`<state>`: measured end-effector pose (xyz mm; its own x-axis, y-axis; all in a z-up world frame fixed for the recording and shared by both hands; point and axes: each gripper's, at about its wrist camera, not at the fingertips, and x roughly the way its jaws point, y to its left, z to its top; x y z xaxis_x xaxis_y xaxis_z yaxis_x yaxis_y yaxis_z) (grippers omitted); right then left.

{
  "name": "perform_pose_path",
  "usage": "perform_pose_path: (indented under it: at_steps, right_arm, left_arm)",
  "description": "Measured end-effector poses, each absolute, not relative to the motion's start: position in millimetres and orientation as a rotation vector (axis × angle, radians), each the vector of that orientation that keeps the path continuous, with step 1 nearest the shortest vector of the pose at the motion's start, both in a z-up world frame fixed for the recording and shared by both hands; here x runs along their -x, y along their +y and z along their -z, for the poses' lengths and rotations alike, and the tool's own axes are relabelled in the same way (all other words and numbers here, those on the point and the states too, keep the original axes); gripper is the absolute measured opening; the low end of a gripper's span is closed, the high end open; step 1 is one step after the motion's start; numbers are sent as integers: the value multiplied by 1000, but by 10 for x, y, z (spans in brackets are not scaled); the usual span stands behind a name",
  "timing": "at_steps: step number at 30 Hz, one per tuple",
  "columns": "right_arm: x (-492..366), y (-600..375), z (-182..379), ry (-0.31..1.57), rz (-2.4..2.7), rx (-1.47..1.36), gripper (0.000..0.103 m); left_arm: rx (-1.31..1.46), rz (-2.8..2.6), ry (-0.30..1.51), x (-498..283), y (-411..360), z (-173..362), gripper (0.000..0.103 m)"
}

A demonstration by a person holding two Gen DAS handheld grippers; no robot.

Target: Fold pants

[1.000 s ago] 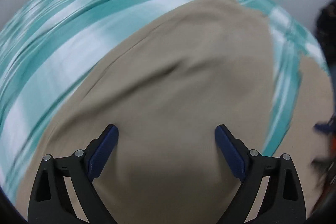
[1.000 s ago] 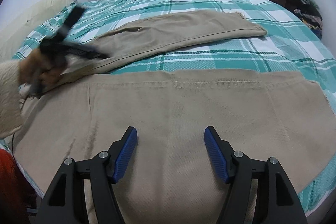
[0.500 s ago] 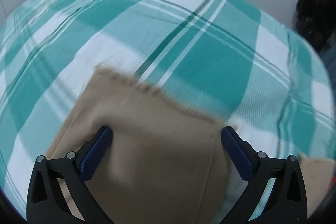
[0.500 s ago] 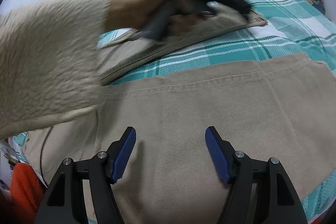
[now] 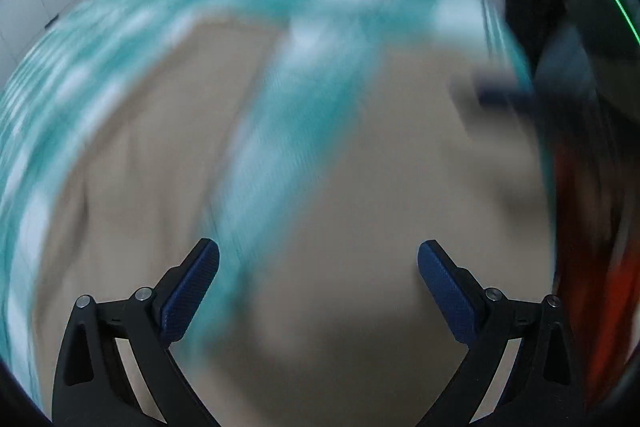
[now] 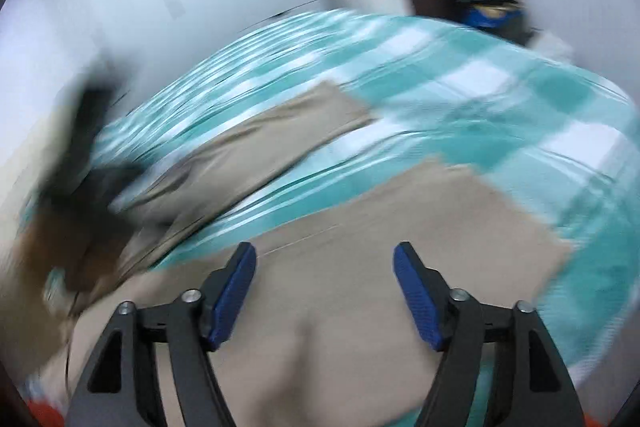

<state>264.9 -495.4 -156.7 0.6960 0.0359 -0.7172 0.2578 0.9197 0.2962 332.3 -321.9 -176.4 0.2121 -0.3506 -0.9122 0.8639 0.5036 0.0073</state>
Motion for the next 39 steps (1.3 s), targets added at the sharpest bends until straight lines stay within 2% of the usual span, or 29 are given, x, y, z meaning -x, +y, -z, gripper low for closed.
perform_pose_path:
  at_steps: [1, 4, 10, 12, 16, 20, 22, 24, 25, 26, 29, 33, 37, 39]
  right_arm:
    - [-2687, -5023, 1665, 847, 144, -418, 78]
    - [-2787, -4987, 1922, 986, 149, -385, 78]
    - [-2836, -4853, 1945, 990, 183, -245, 82]
    - [-2820, -4864, 1987, 985, 198, -243, 82]
    - [-2731, -4744, 2009, 986, 227, -191, 84]
    - [-2754, -4675, 2043, 989, 243, -145, 87]
    - [-2767, -4667, 2052, 989, 249, -139, 89]
    - [-2774, -4663, 2056, 990, 252, -133, 90]
    - [-2777, -4661, 2061, 991, 252, -131, 90]
    - [-2780, -4661, 2064, 992, 251, -129, 90]
    - [-2797, -4670, 2076, 999, 242, -125, 92]
    - [-2831, -4678, 2090, 1013, 231, -121, 95]
    - [-2800, -4609, 1936, 1027, 233, -108, 90]
    - [-2720, -4350, 1725, 973, 104, -82, 90]
  left_arm:
    - [-611, 868, 1076, -3145, -3004, 1885, 100]
    - [-356, 699, 1198, -2894, -2012, 1935, 101]
    - [-150, 234, 1323, -2225, 35, 1981, 102]
    - [-64, 158, 1337, -2125, 409, 1878, 99]
    - [-102, 145, 1174, -2548, 502, 1408, 99]
    - [-93, 114, 953, -3472, 383, 1048, 100]
    - [-73, 45, 964, -3898, 526, 1264, 100]
    - [-131, -83, 1124, -4107, 778, 1860, 100]
    - [-137, -120, 1233, -4091, 932, 2146, 101]
    - [-59, -97, 1237, -3940, 1077, 2269, 101]
    - [13, -114, 1161, -3621, 1131, 1959, 99]
    - [83, -6, 1084, -3022, 835, 1540, 100]
    - [-56, 114, 1213, -2603, 324, 1914, 100]
    - [-110, 93, 1187, -2269, 265, 2074, 101]
